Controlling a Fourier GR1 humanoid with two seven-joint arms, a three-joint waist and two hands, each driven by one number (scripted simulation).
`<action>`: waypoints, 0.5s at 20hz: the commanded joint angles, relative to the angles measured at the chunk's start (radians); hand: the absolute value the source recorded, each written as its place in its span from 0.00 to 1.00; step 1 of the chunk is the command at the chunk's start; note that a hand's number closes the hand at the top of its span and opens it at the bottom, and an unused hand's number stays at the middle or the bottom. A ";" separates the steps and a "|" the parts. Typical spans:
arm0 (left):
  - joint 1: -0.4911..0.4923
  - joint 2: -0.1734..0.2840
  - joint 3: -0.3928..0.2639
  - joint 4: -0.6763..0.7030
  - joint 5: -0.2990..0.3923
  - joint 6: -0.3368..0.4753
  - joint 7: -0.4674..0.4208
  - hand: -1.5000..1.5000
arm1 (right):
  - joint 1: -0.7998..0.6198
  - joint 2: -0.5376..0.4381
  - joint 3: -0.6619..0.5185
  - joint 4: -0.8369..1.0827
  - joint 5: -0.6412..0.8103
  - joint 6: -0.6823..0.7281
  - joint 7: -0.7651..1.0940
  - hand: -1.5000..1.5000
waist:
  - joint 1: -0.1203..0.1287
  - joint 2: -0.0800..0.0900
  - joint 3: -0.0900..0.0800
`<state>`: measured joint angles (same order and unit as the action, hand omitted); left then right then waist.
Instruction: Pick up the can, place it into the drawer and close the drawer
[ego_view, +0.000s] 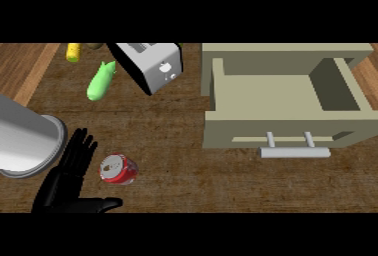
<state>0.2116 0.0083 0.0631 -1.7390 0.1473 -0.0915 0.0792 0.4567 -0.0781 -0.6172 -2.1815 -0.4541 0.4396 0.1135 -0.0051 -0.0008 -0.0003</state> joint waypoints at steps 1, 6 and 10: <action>-0.037 0.027 0.059 0.134 0.002 -0.017 -0.085 0.00 | -0.015 0.019 -0.005 -0.014 0.021 0.016 0.010 0.00 | 0.001 0.001 0.000; -0.045 0.000 0.044 0.245 -0.025 -0.014 -0.177 0.00 | -0.030 0.034 -0.031 0.010 0.017 0.046 0.006 0.00 | 0.000 0.000 0.000; -0.036 0.043 0.100 0.387 -0.013 -0.071 -0.291 0.00 | -0.002 0.006 -0.091 0.032 -0.042 0.093 0.003 0.00 | -0.003 0.000 0.000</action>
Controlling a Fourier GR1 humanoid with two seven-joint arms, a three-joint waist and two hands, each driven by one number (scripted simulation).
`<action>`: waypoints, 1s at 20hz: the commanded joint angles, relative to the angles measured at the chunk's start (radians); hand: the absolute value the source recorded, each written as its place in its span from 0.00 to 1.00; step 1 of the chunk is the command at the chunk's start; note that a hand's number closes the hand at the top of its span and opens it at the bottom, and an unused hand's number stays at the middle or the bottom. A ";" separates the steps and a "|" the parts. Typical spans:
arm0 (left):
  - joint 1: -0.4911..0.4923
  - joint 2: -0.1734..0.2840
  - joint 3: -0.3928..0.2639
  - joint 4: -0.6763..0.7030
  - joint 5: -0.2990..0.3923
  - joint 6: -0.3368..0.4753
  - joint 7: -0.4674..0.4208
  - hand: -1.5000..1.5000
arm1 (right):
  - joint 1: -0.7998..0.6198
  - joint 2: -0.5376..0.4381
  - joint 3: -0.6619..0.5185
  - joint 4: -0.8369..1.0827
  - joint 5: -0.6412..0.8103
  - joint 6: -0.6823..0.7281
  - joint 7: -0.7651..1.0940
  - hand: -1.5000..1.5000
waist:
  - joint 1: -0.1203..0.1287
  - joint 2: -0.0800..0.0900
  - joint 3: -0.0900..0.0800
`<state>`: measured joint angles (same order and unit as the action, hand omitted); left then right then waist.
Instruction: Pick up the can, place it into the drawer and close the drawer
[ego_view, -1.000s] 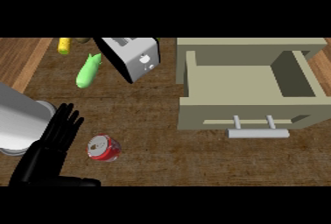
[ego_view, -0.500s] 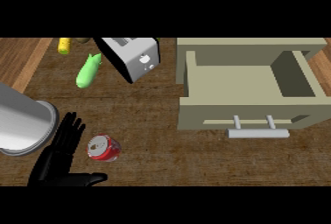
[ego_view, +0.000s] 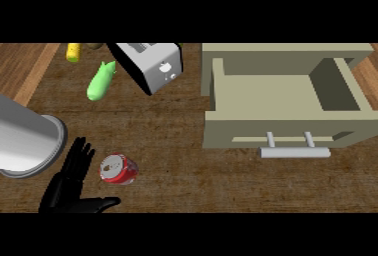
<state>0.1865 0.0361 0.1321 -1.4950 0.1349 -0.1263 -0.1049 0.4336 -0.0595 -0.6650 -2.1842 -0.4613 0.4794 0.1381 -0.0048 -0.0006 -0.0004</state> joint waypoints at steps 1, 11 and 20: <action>-0.026 0.035 0.033 0.123 0.026 -0.063 -0.063 0.00 | -0.019 0.021 0.000 -0.036 0.008 -0.004 0.032 0.00 | 0.001 0.000 0.000; -0.139 0.037 0.055 0.395 0.002 -0.068 -0.198 0.00 | 0.031 0.057 -0.037 -0.068 -0.015 0.049 0.029 0.00 | -0.002 0.000 0.000; -0.253 0.074 0.101 0.594 0.055 -0.135 -0.275 0.00 | -0.044 -0.007 -0.093 -0.032 -0.067 0.041 0.093 0.00 | -0.001 0.001 0.000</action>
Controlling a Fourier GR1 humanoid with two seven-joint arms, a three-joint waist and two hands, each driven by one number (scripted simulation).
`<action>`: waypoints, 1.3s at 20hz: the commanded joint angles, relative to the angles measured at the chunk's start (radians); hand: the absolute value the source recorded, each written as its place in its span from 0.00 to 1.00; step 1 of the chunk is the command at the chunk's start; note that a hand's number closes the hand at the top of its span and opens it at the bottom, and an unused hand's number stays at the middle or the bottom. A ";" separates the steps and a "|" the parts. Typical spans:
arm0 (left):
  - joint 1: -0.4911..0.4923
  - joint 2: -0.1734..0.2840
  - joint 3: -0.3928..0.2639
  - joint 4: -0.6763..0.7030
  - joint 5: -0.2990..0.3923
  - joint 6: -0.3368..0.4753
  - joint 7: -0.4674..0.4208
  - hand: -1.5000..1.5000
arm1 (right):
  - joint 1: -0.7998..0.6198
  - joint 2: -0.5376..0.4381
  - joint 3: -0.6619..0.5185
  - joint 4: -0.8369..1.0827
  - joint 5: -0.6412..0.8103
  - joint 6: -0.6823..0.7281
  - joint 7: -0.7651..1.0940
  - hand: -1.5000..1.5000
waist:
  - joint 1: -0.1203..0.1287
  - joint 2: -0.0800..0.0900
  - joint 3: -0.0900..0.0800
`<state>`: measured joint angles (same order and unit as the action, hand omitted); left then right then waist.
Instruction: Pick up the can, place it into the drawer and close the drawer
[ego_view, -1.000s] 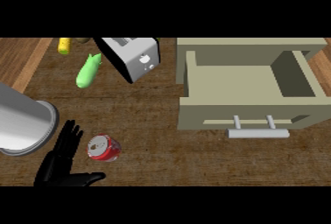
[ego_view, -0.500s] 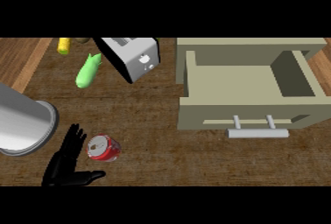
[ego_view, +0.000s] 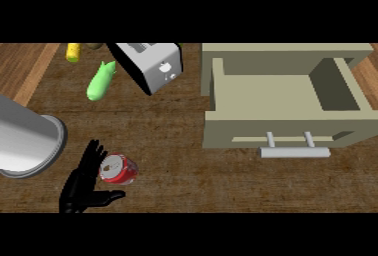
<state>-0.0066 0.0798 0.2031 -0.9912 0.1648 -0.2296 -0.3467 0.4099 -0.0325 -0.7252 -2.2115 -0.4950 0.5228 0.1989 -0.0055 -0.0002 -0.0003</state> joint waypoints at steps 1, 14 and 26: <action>-0.040 -0.026 -0.006 -0.002 0.021 0.028 0.031 0.00 | -0.006 -0.005 -0.028 -0.033 -0.056 -0.004 0.043 0.00 | 0.000 -0.001 0.000; -0.150 -0.067 -0.045 0.083 0.073 -0.068 0.007 1.00 | 0.037 0.031 -0.003 -0.057 -0.061 0.020 0.055 0.00 | -0.003 0.000 0.000; -0.214 -0.079 -0.032 -0.123 0.173 0.091 0.110 1.00 | -0.021 -0.021 -0.043 0.004 -0.079 -0.019 0.066 0.00 | 0.001 0.000 0.000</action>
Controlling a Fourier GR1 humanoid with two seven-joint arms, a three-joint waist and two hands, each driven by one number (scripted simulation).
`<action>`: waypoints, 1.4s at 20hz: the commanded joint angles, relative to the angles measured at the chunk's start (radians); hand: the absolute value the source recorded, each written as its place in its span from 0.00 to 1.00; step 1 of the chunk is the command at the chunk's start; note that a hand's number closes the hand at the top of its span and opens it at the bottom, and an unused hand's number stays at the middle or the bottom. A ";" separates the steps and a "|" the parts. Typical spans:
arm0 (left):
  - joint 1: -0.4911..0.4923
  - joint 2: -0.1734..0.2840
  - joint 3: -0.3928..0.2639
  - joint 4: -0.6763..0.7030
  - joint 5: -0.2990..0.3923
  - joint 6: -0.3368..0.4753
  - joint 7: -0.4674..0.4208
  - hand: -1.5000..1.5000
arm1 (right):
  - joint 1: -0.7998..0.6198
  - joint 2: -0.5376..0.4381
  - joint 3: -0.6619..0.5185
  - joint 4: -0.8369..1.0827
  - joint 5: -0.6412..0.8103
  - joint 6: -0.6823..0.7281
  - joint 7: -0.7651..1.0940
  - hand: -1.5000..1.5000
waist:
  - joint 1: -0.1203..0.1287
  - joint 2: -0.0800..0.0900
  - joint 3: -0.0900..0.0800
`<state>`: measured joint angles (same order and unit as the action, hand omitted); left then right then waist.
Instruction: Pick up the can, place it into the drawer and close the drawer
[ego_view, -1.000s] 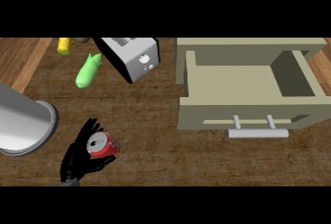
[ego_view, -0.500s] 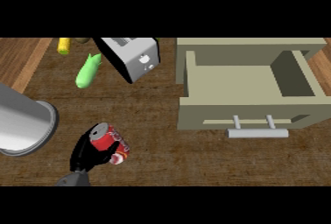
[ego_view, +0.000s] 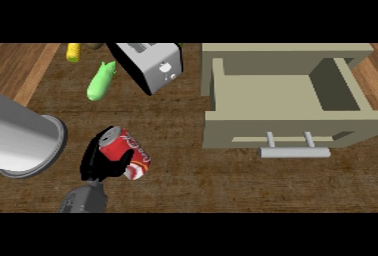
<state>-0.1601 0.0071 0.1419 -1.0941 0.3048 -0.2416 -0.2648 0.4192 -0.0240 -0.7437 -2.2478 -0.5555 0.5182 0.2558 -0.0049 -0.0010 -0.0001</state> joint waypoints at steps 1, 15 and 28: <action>-0.066 -0.007 0.033 -0.044 0.030 0.120 0.039 1.00 | 0.019 0.023 0.014 0.046 0.047 0.020 -0.082 0.00 | -0.002 0.000 0.001; -0.204 -0.007 -0.125 -0.271 -0.032 0.360 0.227 1.00 | 0.081 0.023 0.007 -0.014 -0.014 0.011 -0.064 0.00 | -0.003 -0.001 0.001; -0.544 -0.007 -0.200 -0.285 -0.121 0.615 0.475 1.00 | 0.031 0.014 0.041 -0.026 0.004 -0.025 -0.013 0.00 | -0.011 0.001 0.001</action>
<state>-0.5753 0.0024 -0.0259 -1.4203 0.2183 0.2852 0.1539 0.4581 -0.0077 -0.6943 -2.2835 -0.5426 0.4828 0.2394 -0.0110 -0.0009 0.0003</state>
